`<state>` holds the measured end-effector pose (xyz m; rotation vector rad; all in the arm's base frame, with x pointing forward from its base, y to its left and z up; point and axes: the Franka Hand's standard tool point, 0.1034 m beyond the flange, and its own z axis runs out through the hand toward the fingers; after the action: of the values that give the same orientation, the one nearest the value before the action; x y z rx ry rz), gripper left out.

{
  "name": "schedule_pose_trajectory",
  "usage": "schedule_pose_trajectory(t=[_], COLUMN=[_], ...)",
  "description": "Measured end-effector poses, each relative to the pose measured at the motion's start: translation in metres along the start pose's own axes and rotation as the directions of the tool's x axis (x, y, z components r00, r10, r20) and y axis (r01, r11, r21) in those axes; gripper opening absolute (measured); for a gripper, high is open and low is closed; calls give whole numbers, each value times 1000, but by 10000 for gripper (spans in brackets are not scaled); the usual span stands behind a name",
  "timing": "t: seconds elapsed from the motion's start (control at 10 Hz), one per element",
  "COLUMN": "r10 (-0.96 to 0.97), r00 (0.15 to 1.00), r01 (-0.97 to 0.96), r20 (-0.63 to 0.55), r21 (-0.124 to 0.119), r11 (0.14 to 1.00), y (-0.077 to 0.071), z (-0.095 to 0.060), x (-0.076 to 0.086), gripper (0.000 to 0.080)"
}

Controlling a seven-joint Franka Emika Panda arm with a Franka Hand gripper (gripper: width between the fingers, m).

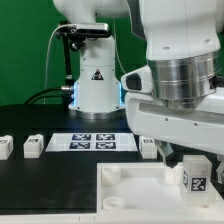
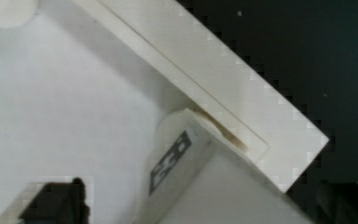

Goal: Assemble one leg

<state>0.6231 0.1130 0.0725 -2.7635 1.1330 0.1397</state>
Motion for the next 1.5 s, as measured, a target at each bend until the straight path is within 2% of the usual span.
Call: schedule_pose_trajectory(t=[0.2, 0.3, 0.4, 0.5, 0.6, 0.7, 0.8, 0.9, 1.0, 1.1, 1.2, 1.5], r10=[-167, -324, -528, -652, -707, -714, -681, -683, -623, -518, -445, -164], r00=[986, 946, 849, 758, 707, 700, 732, 731, 782, 855, 895, 986], r01=[167, 324, 527, 649, 705, 712, 679, 680, 620, 516, 443, 161], r20=[-1, -3, -6, -5, 1, 2, -1, -1, -7, -16, -22, -38], r21=[-1, -13, -67, -83, -83, -82, -82, -82, -79, -75, -73, -55], r11=[986, 946, 847, 756, 705, 698, 729, 728, 780, 853, 894, 985], y=[0, 1, 3, 2, 2, 2, 2, 2, 2, 1, 1, -1], z=[0, 0, -3, -6, -6, -5, -5, -5, -5, -5, -5, -4], x=[1, 1, 4, 7, 8, 8, 8, 8, 7, 6, 6, 4], gripper=[648, 649, 649, 649, 649, 649, 649, 556, 556, 375, 291, 291])
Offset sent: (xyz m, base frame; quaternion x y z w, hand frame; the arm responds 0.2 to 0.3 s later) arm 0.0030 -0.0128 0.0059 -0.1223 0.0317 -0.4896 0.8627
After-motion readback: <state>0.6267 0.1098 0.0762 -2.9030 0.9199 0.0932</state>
